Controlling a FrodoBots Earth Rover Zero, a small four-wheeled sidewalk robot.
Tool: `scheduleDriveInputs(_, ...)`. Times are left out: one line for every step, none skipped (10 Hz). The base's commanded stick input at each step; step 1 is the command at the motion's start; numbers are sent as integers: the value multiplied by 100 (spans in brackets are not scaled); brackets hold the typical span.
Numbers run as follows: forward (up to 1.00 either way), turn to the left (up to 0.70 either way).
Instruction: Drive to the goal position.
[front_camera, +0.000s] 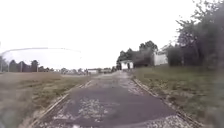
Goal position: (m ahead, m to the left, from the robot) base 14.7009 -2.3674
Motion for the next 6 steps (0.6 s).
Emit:
scheduleDriveInputs(100,0)
scheduleDriveInputs(100,0)
scheduleDriveInputs(100,0)
scheduleDriveInputs(100,0)
scheduleDriveInputs(100,0)
scheduleDriveInputs(100,0)
